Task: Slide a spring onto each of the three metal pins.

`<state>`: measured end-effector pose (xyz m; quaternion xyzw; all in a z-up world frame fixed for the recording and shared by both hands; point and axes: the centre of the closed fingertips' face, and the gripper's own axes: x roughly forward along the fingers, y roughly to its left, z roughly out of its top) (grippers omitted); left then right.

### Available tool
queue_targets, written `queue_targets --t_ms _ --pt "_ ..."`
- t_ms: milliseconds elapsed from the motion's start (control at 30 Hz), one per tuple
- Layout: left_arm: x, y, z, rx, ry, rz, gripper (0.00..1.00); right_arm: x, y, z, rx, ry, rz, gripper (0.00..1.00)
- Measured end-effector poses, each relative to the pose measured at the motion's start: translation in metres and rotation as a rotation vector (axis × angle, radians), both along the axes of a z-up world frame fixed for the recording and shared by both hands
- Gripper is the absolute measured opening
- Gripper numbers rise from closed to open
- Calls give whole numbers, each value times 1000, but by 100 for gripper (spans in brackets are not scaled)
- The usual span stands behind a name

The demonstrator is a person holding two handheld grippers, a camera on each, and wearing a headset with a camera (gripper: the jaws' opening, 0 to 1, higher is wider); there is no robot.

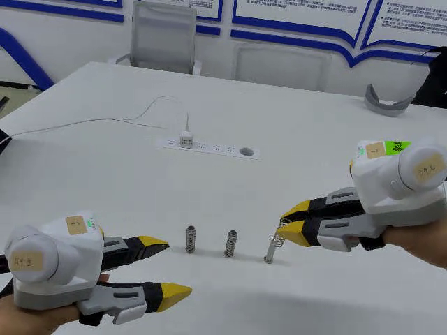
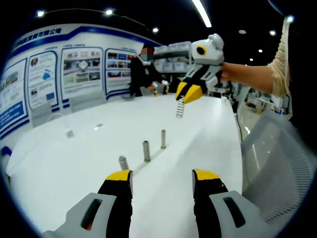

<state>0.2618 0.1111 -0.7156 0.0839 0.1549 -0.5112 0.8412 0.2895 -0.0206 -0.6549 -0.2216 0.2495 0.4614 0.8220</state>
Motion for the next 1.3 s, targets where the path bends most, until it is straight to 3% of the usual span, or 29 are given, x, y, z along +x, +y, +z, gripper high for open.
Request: queue_targets --t_ms 267,600,733,1300 --pt "1 1 0 -9 6 16 51 19 -8 -6 -10 -9 -55 12" --pt "3 2 -1 -12 10 28 52 39 -13 -30 -11 16 -113 12" --pt "3 2 -1 -12 12 32 53 43 -16 -40 -9 35 -130 12" --pt "3 5 -4 -6 17 46 52 48 -15 -56 -2 54 -142 12"
